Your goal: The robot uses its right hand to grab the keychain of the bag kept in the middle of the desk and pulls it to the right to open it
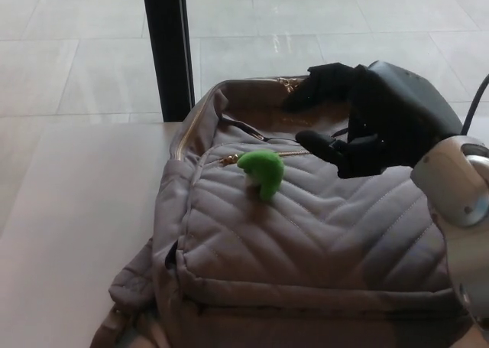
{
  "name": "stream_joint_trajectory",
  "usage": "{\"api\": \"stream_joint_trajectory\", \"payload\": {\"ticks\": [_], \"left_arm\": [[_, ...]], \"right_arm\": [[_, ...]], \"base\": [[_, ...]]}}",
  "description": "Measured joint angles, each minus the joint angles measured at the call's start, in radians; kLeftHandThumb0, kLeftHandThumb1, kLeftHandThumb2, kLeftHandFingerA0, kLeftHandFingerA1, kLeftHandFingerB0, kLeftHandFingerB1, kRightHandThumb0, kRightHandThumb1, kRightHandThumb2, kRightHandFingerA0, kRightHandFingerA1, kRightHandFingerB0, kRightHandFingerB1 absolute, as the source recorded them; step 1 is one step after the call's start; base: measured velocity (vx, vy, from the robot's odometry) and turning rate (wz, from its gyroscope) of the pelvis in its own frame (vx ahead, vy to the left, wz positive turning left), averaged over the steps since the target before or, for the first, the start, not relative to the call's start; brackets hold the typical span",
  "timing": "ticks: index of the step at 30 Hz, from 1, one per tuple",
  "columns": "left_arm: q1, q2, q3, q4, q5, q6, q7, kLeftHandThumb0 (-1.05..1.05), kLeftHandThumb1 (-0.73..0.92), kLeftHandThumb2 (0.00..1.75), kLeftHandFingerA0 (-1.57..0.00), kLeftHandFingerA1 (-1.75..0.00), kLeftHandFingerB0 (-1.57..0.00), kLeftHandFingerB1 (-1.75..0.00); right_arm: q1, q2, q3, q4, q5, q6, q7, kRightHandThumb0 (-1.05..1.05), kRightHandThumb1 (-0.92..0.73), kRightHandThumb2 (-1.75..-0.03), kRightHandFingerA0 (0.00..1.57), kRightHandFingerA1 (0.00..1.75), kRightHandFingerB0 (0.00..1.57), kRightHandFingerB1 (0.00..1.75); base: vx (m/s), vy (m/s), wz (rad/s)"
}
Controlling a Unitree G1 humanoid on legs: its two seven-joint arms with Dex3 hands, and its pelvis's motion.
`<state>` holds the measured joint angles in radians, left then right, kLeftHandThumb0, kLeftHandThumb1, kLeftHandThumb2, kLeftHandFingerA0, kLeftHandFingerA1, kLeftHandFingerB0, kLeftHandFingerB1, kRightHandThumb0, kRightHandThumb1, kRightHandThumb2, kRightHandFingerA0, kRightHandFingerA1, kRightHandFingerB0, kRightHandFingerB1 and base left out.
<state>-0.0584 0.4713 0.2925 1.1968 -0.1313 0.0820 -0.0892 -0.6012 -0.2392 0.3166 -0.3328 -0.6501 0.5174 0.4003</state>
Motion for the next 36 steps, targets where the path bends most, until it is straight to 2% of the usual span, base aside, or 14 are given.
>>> {"api": "stream_joint_trajectory", "payload": {"ticks": [3,6,14,15,16,18,21,22,23,24,30,32,35,36], "left_arm": [[0.001,0.000,0.001,0.001,0.000,0.000,0.000,-1.04,0.75,1.43,-0.82,-1.24,-0.71,-1.10],[0.001,0.000,0.001,0.001,0.000,0.000,0.000,-1.02,0.76,1.42,-0.83,-1.24,-0.72,-1.09],[0.002,0.000,-0.002,0.002,0.000,0.000,0.001,-1.01,0.76,1.43,-0.82,-1.22,-0.75,-1.10],[0.002,0.000,-0.002,0.002,0.000,0.000,0.001,-1.02,0.84,1.28,-0.79,-1.29,-0.72,-1.14],[0.003,0.000,-0.002,0.002,0.000,0.000,0.001,-1.03,0.76,1.43,-0.82,-1.22,-0.74,-1.09],[0.002,0.000,-0.003,0.002,0.000,0.000,0.002,-1.03,0.76,1.41,-0.81,-1.22,-0.74,-1.10],[0.002,0.000,-0.001,0.002,0.000,0.000,0.005,-1.04,0.77,1.42,-0.85,-1.25,-0.76,-1.12],[0.001,0.000,-0.001,0.001,0.000,0.000,0.006,-0.76,0.74,1.55,-1.25,-1.41,-0.91,-1.16],[0.000,0.000,0.000,0.001,0.000,0.000,0.007,-1.05,0.76,1.42,-0.87,-1.25,-0.77,-1.12],[-0.002,0.000,0.000,0.001,0.000,0.000,0.009,-0.76,0.74,1.56,-1.22,-1.40,-0.92,-1.17],[-0.004,0.000,0.001,0.001,0.000,0.000,0.013,-0.75,0.75,1.55,-1.24,-1.41,-0.89,-1.15],[-0.003,0.000,0.001,0.001,0.000,0.000,0.013,-1.03,0.81,1.39,-0.83,-1.26,-0.76,-1.12],[-0.004,0.000,0.002,0.002,0.000,0.000,0.013,-0.75,0.75,1.56,-1.24,-1.41,-0.87,-1.14],[-0.003,0.000,0.002,0.002,0.000,0.000,0.013,-0.77,0.76,1.57,-1.20,-1.39,-0.84,-1.13]], "right_arm": [[-0.009,-0.024,0.024,0.000,-0.013,0.023,0.032,-0.84,-0.73,-1.15,1.11,1.37,0.41,0.54],[-0.016,-0.034,0.034,0.000,-0.019,0.044,0.054,-0.82,-0.87,-0.68,0.91,1.41,0.47,0.38],[-0.018,-0.040,0.037,0.007,-0.024,0.062,0.070,-0.85,-0.69,-1.04,1.05,1.39,0.45,0.53],[-0.017,-0.040,0.038,0.010,-0.024,0.061,0.069,-0.84,-0.87,-0.67,0.96,1.49,0.52,0.39],[-0.017,-0.039,0.040,0.011,-0.025,0.061,0.068,-0.73,-0.66,-1.12,1.23,1.40,0.47,0.58],[-0.017,-0.030,0.062,0.017,-0.032,0.059,0.062,-0.82,-0.85,-0.70,0.96,1.56,0.51,0.41],[-0.020,-0.014,0.078,0.026,-0.040,0.054,0.053,-0.87,-0.76,-0.77,0.99,1.59,0.50,0.43],[-0.023,-0.008,0.081,0.030,-0.043,0.052,0.050,-0.84,-0.87,-0.66,0.98,1.58,0.50,0.40],[-0.028,-0.004,0.087,0.035,-0.047,0.049,0.048,-0.87,-0.70,-1.03,1.05,1.43,0.41,0.51],[-0.033,-0.002,0.092,0.040,-0.050,0.048,0.047,-0.86,-0.69,-1.02,1.04,1.43,0.41,0.52],[-0.053,-0.002,0.104,0.086,-0.061,0.042,0.042,-0.82,-0.83,-0.70,0.92,1.63,0.52,0.42],[-0.053,-0.003,0.104,0.104,-0.061,0.037,0.038,-0.83,-0.82,-0.70,0.90,1.61,0.50,0.40],[-0.052,-0.006,0.105,0.132,-0.065,0.036,0.037,-0.75,-0.65,-1.10,1.18,1.42,0.46,0.57],[-0.051,-0.008,0.106,0.140,-0.067,0.036,0.037,-0.86,-0.75,-0.74,0.92,1.61,0.49,0.41]], "base": [[0.00,0.000,0.00],[0.00,0.000,0.00],[0.00,0.000,0.00],[0.00,0.000,0.00],[0.00,0.000,0.00],[0.00,0.000,0.00],[0.00,0.000,0.00],[0.00,0.000,0.00],[0.00,0.000,0.00],[0.00,0.000,0.00],[0.00,0.000,0.00],[0.00,0.000,0.00],[0.00,0.000,0.00],[0.00,0.000,0.00]]}}
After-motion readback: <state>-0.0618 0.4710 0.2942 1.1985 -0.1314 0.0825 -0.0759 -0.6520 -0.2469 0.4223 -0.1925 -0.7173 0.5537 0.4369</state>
